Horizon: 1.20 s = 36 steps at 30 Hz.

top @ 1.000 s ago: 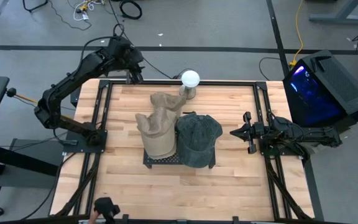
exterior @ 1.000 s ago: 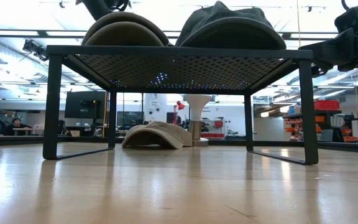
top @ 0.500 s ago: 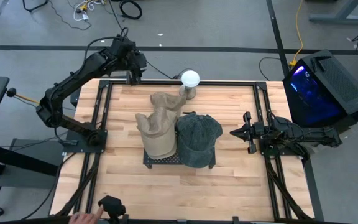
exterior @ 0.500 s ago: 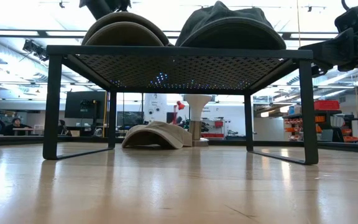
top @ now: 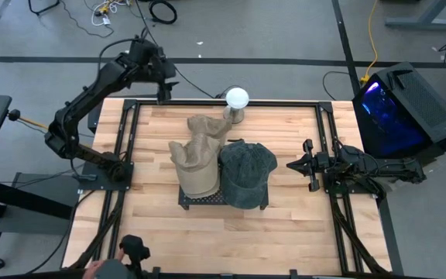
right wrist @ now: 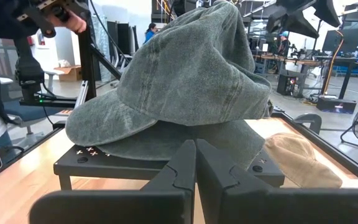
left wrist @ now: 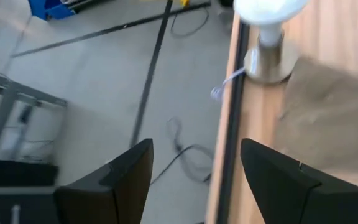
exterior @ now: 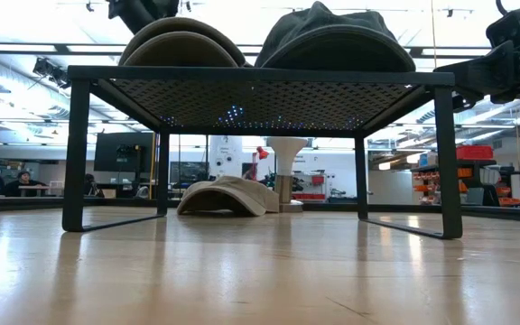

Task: Pick & Place hat
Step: Stack the brown cap into the stack of brown caps on the shelf

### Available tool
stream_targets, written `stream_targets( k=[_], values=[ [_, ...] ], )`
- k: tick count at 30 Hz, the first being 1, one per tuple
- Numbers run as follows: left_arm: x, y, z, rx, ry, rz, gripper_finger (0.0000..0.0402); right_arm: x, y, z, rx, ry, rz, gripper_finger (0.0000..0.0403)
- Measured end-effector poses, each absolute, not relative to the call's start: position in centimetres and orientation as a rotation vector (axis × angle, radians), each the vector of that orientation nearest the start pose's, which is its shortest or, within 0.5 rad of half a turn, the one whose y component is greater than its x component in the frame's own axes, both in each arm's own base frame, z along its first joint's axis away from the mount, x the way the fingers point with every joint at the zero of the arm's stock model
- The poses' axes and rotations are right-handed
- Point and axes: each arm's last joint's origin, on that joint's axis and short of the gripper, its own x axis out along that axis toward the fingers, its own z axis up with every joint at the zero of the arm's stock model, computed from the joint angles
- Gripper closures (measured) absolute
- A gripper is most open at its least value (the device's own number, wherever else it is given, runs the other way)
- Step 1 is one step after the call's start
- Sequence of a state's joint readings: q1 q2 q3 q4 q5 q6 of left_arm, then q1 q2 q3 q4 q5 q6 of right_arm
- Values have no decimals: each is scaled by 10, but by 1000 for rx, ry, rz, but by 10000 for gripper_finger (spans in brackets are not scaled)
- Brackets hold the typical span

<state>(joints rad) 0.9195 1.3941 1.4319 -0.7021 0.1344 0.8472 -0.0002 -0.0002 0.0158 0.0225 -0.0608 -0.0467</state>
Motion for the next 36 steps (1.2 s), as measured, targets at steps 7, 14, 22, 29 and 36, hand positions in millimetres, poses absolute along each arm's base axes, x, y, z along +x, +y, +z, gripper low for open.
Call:
stream_targets(
  k=[7,14,22,29,36],
  values=[
    [179,245,361,217,776,434,154,97,2,171,-48,-40,60,388],
    [187,257,345,154,806,424,154,97,2,171,-48,-40,60,388],
    [191,260,321,78,773,463,154,97,2,171,-48,-40,60,388],
    [187,253,283,18,745,489,154,97,2,171,-48,-40,60,388],
    [177,255,255,-61,699,490,154,97,2,171,-48,-40,60,388]
  ],
)
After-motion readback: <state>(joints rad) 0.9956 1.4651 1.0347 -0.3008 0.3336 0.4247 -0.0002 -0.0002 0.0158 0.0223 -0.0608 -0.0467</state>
